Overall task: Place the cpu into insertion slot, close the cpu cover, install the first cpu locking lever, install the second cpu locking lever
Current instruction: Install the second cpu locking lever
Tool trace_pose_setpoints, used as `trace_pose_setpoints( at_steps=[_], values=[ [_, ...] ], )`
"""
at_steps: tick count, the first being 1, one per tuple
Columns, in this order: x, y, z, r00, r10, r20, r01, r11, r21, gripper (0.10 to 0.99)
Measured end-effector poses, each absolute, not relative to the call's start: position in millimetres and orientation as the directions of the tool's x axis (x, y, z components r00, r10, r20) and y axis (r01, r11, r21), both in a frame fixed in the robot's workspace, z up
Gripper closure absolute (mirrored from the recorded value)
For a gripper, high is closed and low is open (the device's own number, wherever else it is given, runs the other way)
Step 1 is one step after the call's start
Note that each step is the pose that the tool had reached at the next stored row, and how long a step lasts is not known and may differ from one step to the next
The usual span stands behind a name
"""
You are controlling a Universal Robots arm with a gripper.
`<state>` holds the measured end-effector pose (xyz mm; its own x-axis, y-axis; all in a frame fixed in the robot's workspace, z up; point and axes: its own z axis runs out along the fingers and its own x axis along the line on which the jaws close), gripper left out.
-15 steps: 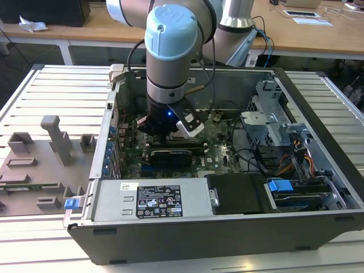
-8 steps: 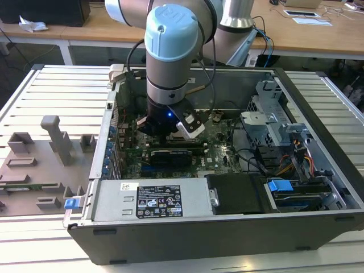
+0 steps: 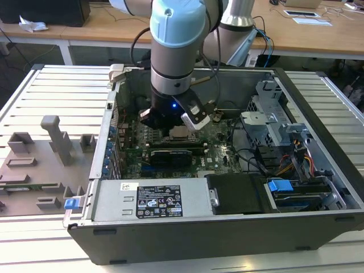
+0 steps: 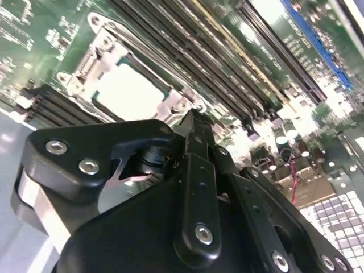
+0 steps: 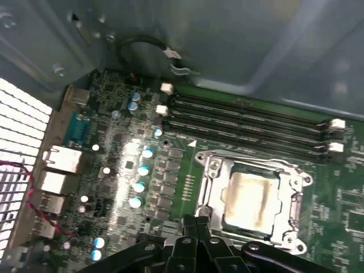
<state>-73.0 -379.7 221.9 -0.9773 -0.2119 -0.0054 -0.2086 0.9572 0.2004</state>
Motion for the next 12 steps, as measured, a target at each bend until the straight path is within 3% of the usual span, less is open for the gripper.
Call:
trace_pose_setpoints(
  at_steps=[12],
  values=[
    [-46, -374, 225, -0.977, -0.212, 0.018, -0.204, 0.958, 0.202, 0.980]
  ],
)
